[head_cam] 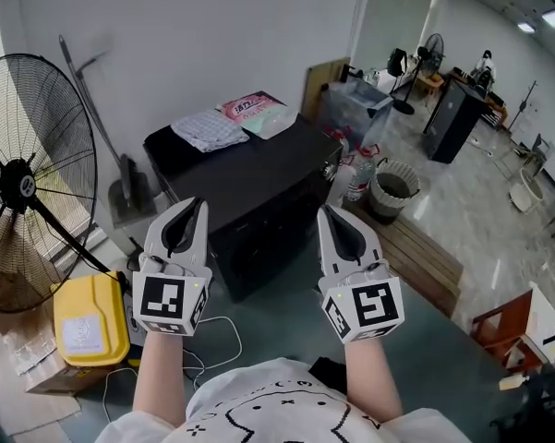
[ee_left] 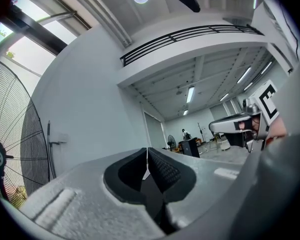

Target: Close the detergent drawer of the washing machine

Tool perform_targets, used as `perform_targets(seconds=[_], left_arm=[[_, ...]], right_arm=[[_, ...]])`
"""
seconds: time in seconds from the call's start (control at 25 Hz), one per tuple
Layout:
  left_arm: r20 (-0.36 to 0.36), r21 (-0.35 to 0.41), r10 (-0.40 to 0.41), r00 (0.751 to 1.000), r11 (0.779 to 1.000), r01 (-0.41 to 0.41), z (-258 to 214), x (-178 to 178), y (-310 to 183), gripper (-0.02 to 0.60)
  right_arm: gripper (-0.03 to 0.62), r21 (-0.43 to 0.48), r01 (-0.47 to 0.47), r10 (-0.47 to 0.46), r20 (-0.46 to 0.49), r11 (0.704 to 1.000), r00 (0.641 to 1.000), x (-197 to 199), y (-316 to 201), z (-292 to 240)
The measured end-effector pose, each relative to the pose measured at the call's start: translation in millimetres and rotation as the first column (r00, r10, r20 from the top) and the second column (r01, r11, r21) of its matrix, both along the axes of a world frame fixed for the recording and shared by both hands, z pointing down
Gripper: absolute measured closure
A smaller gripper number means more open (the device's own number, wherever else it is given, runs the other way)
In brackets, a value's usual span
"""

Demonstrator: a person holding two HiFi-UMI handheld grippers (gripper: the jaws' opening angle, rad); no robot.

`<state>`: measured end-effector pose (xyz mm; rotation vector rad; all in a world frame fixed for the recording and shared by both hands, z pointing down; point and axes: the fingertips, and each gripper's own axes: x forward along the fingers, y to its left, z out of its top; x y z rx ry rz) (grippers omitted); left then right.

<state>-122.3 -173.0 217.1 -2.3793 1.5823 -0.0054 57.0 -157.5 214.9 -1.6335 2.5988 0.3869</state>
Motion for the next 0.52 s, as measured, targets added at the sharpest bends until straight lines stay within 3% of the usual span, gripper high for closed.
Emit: perform_targets(seconds=[0.52], left_arm=[[0.006,0.004,0.019,1.000,1.000,-0.019,-1.8,4.6,-1.8,0.563]], right_arm=[[0.599,0.004,-0.003,0.003,-0.006,1.000,1.000,-3.3,-1.5,-2.6]])
